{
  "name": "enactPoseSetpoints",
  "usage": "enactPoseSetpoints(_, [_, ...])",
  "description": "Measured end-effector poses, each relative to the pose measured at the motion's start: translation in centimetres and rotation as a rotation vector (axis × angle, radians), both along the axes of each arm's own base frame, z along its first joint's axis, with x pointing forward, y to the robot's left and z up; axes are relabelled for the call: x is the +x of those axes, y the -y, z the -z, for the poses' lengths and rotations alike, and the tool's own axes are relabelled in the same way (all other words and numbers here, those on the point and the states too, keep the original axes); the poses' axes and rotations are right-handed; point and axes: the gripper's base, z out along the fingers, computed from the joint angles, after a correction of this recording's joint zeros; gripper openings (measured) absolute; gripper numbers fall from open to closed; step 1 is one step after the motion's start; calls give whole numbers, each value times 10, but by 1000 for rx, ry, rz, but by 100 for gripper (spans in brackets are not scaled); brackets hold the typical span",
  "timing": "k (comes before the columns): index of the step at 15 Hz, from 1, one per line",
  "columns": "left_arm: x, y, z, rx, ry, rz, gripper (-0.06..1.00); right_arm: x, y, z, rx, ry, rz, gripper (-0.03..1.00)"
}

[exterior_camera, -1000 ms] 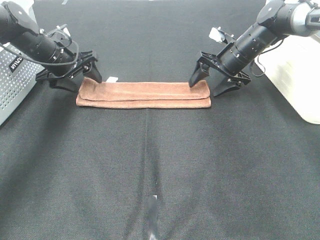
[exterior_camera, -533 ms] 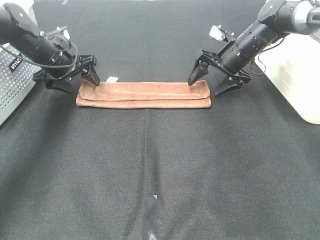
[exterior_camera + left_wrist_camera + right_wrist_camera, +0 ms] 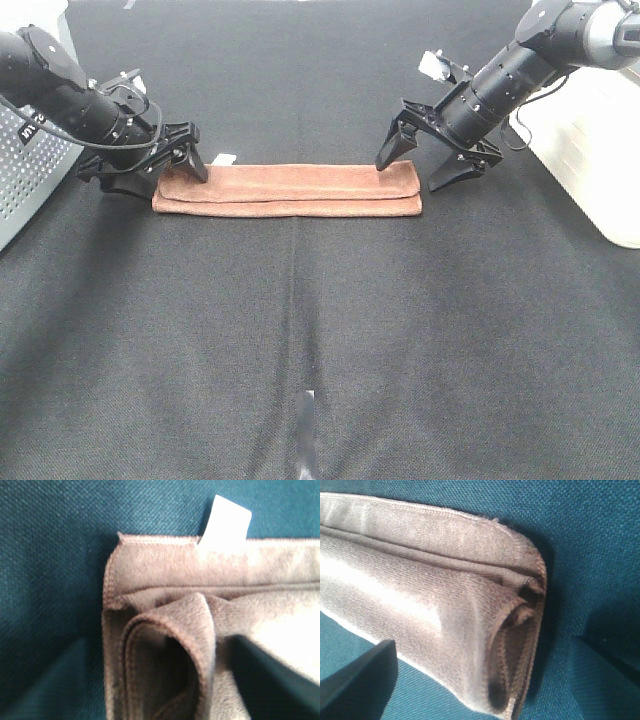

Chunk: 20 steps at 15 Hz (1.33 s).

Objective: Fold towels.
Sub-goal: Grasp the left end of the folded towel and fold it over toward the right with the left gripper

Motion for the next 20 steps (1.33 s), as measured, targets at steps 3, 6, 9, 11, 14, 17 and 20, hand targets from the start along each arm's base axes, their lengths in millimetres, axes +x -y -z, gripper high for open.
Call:
enactPoseSetpoints(3, [0,5,1,1,6,16,46,0,0,0,0,0,0,85])
enactPoseSetpoints(6, [-1,8,1,11,18,41,20,0,0,0,0,0,0,85])
enactPoseSetpoints(9, [-1,9,1,11,18,44,5,0,0,0,1,-5,6,85])
enactPoseSetpoints(11, [-1,8,-2,29,23,57,5,0,0,0,2,-12,15,85])
enactPoseSetpoints(14, [-3,2,-19,94,48,83,5,0,0,-5,2,-1,14,85])
enactPoseSetpoints(17, [-6,-16,-49,196,58,83,5,-1,0,-18,5,24,14,85])
enactPoseSetpoints(20, [-8,-20,-70,244,-2,75,5,-1,0,-18,1,19,9,85])
